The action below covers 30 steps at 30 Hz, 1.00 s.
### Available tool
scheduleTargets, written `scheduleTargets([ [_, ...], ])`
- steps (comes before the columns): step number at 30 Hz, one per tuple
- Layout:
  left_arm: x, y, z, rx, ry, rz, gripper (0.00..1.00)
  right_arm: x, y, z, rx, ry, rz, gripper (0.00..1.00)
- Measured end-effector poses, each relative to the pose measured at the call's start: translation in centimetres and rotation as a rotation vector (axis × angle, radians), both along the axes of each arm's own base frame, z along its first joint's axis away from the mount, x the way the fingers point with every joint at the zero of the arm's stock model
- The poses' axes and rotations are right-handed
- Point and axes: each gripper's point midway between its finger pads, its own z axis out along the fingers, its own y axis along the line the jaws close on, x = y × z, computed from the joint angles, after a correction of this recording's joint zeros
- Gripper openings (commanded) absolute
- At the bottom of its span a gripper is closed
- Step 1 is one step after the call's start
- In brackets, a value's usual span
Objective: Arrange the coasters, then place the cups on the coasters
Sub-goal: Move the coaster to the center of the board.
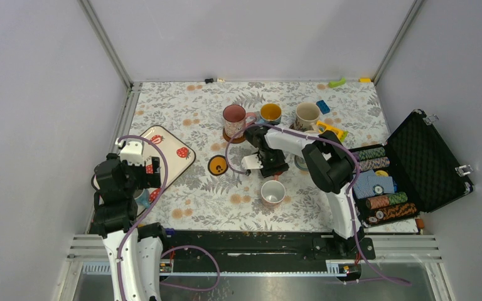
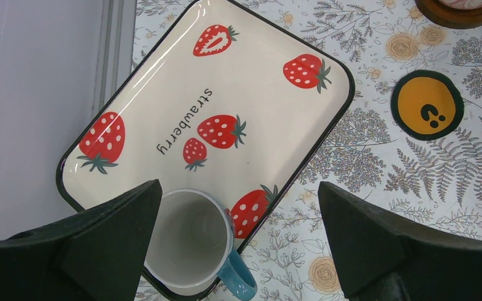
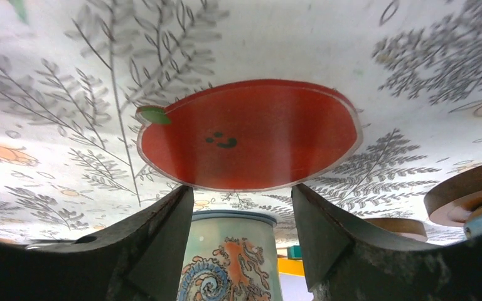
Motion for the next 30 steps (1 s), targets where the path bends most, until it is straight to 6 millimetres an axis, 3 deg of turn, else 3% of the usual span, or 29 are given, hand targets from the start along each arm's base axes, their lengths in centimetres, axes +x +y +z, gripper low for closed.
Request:
scheduleTargets([
  [9,0.0,0.0,0.0,0.001,-0.001,0.000,0.99,-1.2,2.7,0.0,0.053,0.005,0.004,0.69],
  [15,0.0,0.0,0.1,0.001,-0.003,-0.001,0.99,0.1,3.4,1.0,0.083,-0.074,0.001,0.79],
  [18,0.0,0.0,0.1,0.001,-0.003,0.000,0.99,0.6,3.5,4.7,0.139,-0.129,-0.005,0.84],
  [19,0.0,0.0,0.1,0.001,-0.003,-0.001,0.99,0.7,3.5,6.1,0.159,-0.151,-0.007,0.94],
  [21,0.0,0.0,0.1,0.001,-0.004,-0.001,0.99,0.7,3.2,10.3,0.222,-0.218,-0.012,0.99],
  [24,-0.1,0.0,0.2,0.003,-0.011,-0.001,0.99,-0.4,2.6,16.2,0.340,-0.306,-0.021,1.00],
  [26,-0.2,-0.1,0.3,0.006,-0.019,-0.001,0.99,-2.2,1.9,19.0,0.433,-0.340,-0.035,1.00],
  [28,-0.2,-0.1,0.4,0.006,-0.022,-0.001,0.99,-4.2,1.1,19.8,0.495,-0.340,-0.046,1.00],
  [30,-0.2,-0.1,0.4,0.006,-0.023,-0.002,0.99,-6.5,0.1,18.4,0.547,-0.316,-0.042,1.00],
])
